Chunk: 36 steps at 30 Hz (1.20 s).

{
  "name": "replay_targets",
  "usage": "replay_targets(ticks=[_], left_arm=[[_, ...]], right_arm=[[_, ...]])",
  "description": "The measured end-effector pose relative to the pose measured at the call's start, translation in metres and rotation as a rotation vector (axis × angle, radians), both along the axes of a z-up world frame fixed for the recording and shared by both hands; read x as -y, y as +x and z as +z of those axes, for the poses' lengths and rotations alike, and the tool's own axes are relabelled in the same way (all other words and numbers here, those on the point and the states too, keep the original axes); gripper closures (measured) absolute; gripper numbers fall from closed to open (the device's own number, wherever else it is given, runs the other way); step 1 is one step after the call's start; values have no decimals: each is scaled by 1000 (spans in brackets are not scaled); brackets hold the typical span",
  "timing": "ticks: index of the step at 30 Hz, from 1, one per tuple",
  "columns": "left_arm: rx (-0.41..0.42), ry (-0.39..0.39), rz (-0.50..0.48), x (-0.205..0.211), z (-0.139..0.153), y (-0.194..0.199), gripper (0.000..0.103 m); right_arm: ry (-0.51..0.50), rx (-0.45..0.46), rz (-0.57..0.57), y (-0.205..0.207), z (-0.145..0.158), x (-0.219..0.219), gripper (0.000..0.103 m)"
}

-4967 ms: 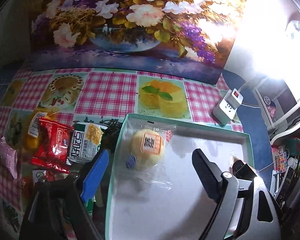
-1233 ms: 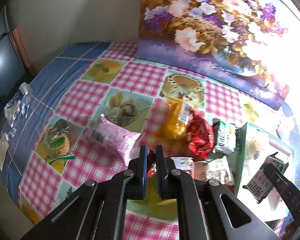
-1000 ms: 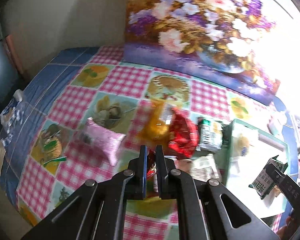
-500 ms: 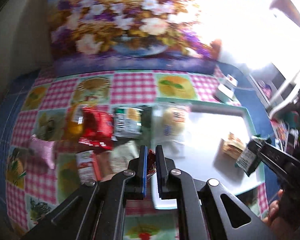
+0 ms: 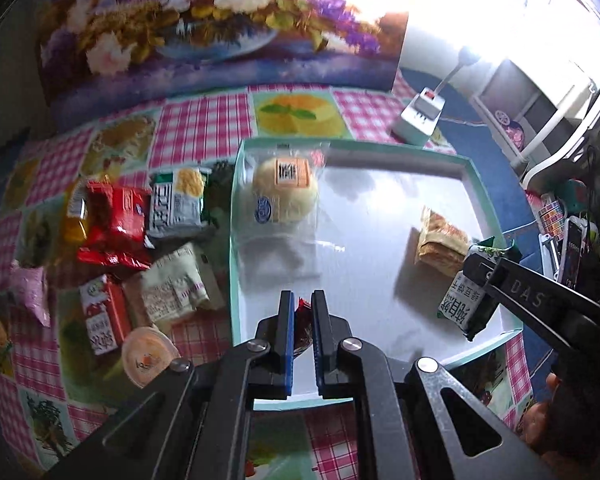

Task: Organize snacks
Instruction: 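Place the green pack and red candy into the tray, opening both grippers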

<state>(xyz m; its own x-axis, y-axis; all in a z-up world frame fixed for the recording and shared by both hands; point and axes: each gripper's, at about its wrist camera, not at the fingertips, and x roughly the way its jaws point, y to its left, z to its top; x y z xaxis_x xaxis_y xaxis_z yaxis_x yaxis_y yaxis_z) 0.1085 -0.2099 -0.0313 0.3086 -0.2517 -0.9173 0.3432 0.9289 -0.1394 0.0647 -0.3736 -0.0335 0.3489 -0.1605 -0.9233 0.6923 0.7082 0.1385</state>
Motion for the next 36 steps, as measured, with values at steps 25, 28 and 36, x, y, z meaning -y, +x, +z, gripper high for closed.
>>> replay_targets(ticks=[25,28,36], left_arm=[[51,88,174,-33,-5,15,17],[60,80,257,-50,-3,20,8],[52,55,463,-104,-4,29,3]], right_arm=[[3,-50,36,7,-11,-5,24],[-23,-38,50,9,-6,-8,23],[-20,-31,81,12,-9,-13,15]])
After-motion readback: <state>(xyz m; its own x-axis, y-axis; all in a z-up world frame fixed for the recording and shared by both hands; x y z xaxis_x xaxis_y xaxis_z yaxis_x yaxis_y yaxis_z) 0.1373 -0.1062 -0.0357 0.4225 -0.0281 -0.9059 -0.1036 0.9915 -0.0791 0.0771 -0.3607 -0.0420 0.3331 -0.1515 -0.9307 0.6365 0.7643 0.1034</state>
